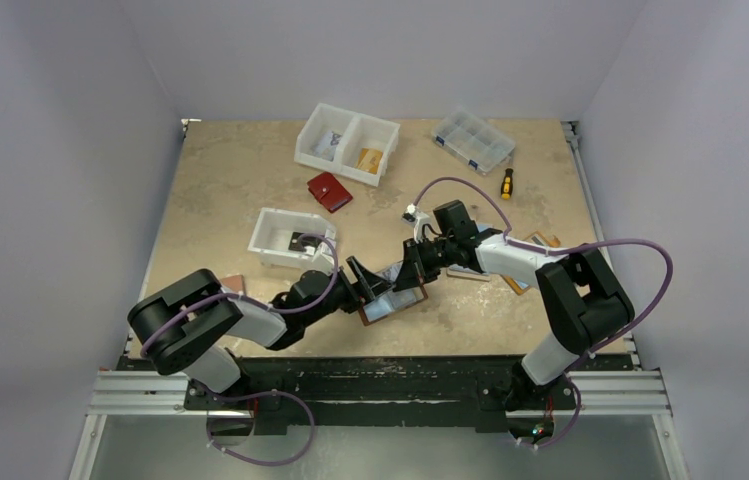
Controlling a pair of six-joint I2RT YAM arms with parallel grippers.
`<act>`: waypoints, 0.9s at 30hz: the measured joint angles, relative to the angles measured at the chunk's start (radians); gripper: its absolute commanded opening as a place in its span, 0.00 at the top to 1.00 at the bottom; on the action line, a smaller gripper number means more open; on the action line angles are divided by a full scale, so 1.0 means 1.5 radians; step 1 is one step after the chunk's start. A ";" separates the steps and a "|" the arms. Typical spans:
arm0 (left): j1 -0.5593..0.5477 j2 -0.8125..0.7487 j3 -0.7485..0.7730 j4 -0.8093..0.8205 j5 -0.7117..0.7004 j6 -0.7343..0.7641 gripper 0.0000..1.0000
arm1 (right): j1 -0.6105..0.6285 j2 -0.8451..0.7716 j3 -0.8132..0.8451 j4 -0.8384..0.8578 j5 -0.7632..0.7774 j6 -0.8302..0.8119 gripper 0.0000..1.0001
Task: Take the credit cards out of the card holder
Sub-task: Remove the credit card from the card holder.
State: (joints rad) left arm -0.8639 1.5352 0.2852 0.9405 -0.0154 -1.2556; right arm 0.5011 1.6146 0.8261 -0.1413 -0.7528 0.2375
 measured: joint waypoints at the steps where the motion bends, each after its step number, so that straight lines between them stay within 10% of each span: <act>1: 0.000 0.003 0.000 0.004 0.000 -0.001 0.23 | 0.000 0.000 0.000 0.000 0.000 -0.001 0.94; 27: 0.004 0.117 0.046 0.046 0.008 -0.023 0.30 | -0.003 0.020 0.019 -0.050 0.065 -0.060 0.54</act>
State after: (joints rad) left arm -0.8577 1.7115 0.3546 1.0088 -0.0032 -1.2903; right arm 0.4973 1.6440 0.8543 -0.2165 -0.6552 0.1474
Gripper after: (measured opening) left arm 0.708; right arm 0.439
